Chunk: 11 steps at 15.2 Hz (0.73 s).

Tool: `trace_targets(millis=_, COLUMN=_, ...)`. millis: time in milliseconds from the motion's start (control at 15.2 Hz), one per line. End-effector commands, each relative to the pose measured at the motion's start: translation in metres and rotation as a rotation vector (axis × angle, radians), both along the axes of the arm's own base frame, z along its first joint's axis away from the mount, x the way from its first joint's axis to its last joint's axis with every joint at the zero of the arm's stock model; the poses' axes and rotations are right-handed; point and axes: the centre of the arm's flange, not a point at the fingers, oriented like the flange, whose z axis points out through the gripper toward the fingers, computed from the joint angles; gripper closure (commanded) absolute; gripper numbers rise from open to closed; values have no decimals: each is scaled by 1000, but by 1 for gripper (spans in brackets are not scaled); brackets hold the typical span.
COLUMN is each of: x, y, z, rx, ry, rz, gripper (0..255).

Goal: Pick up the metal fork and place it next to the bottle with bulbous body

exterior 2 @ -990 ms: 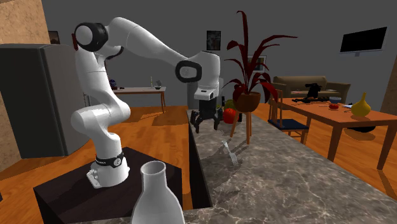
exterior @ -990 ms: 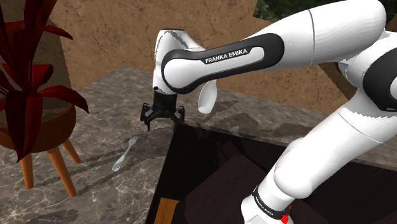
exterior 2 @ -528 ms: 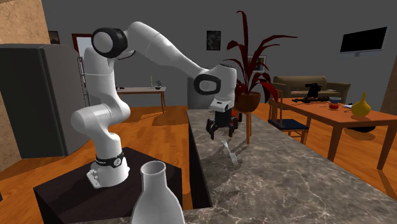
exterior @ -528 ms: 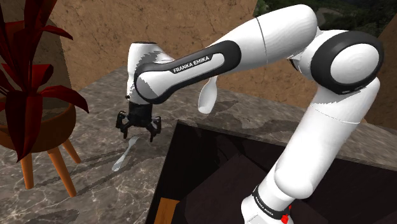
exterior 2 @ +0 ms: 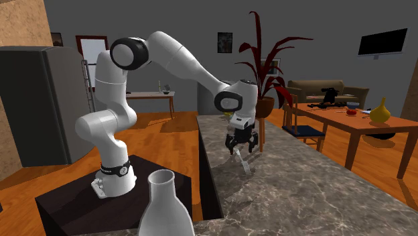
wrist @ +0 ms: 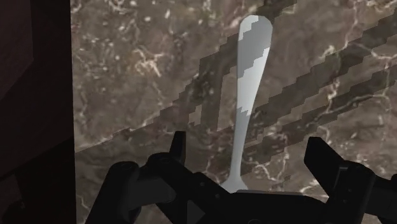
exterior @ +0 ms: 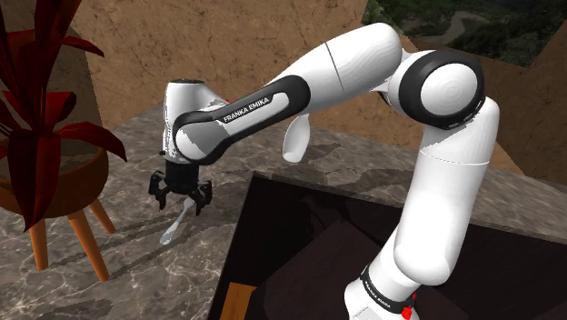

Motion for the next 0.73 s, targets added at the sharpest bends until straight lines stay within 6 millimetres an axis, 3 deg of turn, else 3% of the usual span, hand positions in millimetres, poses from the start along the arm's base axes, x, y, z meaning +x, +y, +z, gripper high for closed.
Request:
trace_targets(millis=0, x=-1, y=2, z=-11, rx=0, ry=0, rz=-1, gripper=0)
trace_targets(millis=132, x=-2, y=3, z=-19, rx=0, ry=0, rz=-1, gripper=0)
trace_targets(millis=594, x=-2, y=3, z=-19, rx=0, ry=0, rz=-1, gripper=0)
trace_targets(millis=660, x=-2, y=3, z=-19, rx=0, ry=0, rz=-1, gripper=255)
